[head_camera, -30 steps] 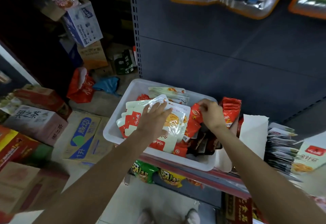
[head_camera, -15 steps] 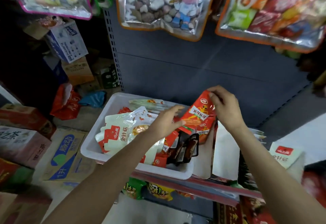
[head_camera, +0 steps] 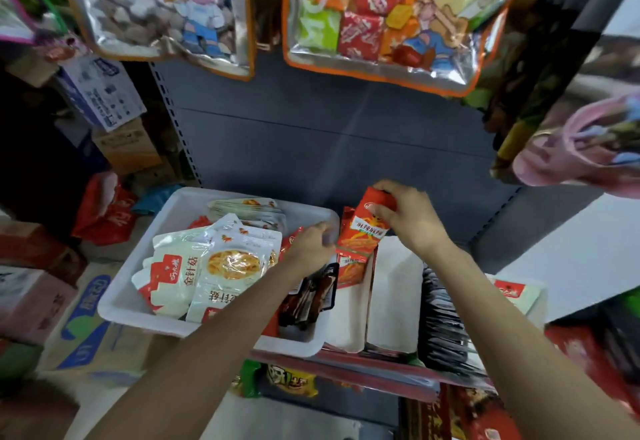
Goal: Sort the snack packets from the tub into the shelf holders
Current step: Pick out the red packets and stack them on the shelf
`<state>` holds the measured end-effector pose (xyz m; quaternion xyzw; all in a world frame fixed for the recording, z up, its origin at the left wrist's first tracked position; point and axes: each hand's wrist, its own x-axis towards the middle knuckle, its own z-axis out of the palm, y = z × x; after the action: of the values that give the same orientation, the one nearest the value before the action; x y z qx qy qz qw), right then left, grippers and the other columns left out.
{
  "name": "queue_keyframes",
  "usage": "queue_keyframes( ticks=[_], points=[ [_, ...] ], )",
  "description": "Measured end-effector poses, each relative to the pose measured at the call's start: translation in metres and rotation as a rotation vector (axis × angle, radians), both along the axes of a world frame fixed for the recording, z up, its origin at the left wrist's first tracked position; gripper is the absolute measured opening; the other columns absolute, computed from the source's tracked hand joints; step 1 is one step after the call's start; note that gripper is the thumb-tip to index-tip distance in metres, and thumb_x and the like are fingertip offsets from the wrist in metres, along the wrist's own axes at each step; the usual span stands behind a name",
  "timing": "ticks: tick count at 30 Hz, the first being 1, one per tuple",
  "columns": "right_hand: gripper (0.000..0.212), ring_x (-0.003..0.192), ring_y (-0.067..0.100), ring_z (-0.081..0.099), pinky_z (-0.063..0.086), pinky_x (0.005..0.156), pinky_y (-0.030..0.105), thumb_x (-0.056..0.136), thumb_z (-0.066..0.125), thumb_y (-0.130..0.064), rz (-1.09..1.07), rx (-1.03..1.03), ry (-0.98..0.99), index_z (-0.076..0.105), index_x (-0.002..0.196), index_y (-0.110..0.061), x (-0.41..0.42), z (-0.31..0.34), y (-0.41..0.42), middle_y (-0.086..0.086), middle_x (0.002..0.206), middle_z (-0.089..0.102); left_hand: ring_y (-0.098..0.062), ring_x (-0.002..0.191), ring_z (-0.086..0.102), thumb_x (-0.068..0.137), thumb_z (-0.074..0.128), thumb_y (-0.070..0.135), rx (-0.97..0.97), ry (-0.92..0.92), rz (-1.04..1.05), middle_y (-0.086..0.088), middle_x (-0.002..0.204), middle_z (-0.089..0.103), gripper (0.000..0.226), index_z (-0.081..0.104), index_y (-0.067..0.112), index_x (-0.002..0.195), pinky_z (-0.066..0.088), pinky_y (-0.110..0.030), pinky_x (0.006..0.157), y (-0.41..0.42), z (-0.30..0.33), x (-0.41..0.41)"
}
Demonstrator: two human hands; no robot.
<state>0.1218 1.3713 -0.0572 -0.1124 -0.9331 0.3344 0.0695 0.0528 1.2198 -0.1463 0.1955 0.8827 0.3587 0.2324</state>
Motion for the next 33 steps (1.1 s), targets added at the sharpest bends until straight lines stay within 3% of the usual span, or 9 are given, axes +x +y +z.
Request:
queue_keyframes(
  ticks=[6, 14, 19, 23, 27, 31, 33],
  points=[
    [0.021, 0.100, 0.027, 0.059, 0.050, 0.084, 0.041, 0.092, 0.055, -0.017, 0.208, 0.248, -0.123, 0.056, 0.113, -0.018, -0.011, -0.033, -0.008, 0.007, 0.111, 0.063, -0.023, 0.116, 0.054, 0.091, 0.050, 0.010, -0.038, -0.046, -0.010, -0.007, 0.129, 0.058, 0.042, 0.051, 0.013, 0.133, 0.043, -0.031, 0.095, 0.005, -0.011, -0.001],
    [0.031, 0.111, 0.027, 0.051, 0.047, 0.082, 0.037, 0.091, 0.051, -0.014, 0.186, 0.460, -0.142, 0.054, 0.122, -0.015, -0.008, -0.069, -0.011, 0.007, 0.121, 0.051, -0.019, 0.121, 0.051, 0.093, 0.050, 0.008, -0.024, -0.032, 0.033, -0.007, 0.134, 0.055, 0.043, 0.049, 0.014, 0.136, 0.037, -0.023, 0.096, 0.005, -0.017, -0.004],
    [0.034, 0.117, 0.028, 0.045, 0.042, 0.093, 0.038, 0.092, 0.048, -0.014, 0.170, 0.517, -0.155, 0.053, 0.125, -0.009, -0.007, -0.085, -0.008, 0.011, 0.126, 0.047, -0.019, 0.121, 0.052, 0.094, 0.048, 0.009, -0.014, 0.012, 0.006, -0.007, 0.134, 0.055, 0.040, 0.050, 0.013, 0.135, 0.038, -0.023, 0.095, 0.000, -0.013, 0.001],
    [0.032, 0.108, 0.034, 0.050, 0.043, 0.090, 0.041, 0.084, 0.057, -0.005, 0.126, 0.425, -0.042, 0.060, 0.116, -0.006, -0.008, -0.089, -0.011, 0.014, 0.115, 0.053, -0.020, 0.113, 0.056, 0.092, 0.051, 0.009, -0.027, 0.234, -0.008, -0.007, 0.126, 0.060, 0.035, 0.055, 0.011, 0.127, 0.039, -0.021, 0.090, -0.021, -0.005, 0.005],
    [0.027, 0.107, 0.024, 0.050, 0.046, 0.088, 0.031, 0.087, 0.057, -0.006, 0.073, 0.203, 0.104, 0.060, 0.114, -0.009, -0.009, -0.081, -0.028, 0.009, 0.114, 0.053, -0.020, 0.129, 0.040, 0.088, 0.058, 0.013, -0.174, 0.590, -0.020, -0.002, 0.137, 0.049, 0.044, 0.050, 0.016, 0.131, 0.032, -0.033, 0.109, -0.064, -0.004, -0.001],
    [0.038, 0.108, 0.021, 0.054, 0.044, 0.088, 0.024, 0.092, 0.054, -0.010, 0.180, 0.136, -0.026, 0.049, 0.129, -0.013, -0.023, -0.070, -0.055, 0.008, 0.125, 0.051, -0.019, 0.142, 0.019, 0.083, 0.065, 0.042, -0.363, 0.580, -0.090, 0.002, 0.153, 0.026, 0.072, 0.032, 0.023, 0.144, 0.020, -0.037, 0.115, -0.106, -0.003, -0.016],
    [0.046, 0.109, 0.025, 0.055, 0.045, 0.089, 0.027, 0.093, 0.053, -0.011, 0.241, 0.122, -0.153, 0.040, 0.137, -0.010, -0.034, -0.068, -0.071, 0.014, 0.127, 0.052, -0.019, 0.146, 0.002, 0.077, 0.065, 0.057, -0.463, 0.525, -0.177, 0.005, 0.158, 0.008, 0.090, 0.020, 0.026, 0.148, 0.009, -0.041, 0.119, -0.117, -0.004, -0.021]
  ],
)
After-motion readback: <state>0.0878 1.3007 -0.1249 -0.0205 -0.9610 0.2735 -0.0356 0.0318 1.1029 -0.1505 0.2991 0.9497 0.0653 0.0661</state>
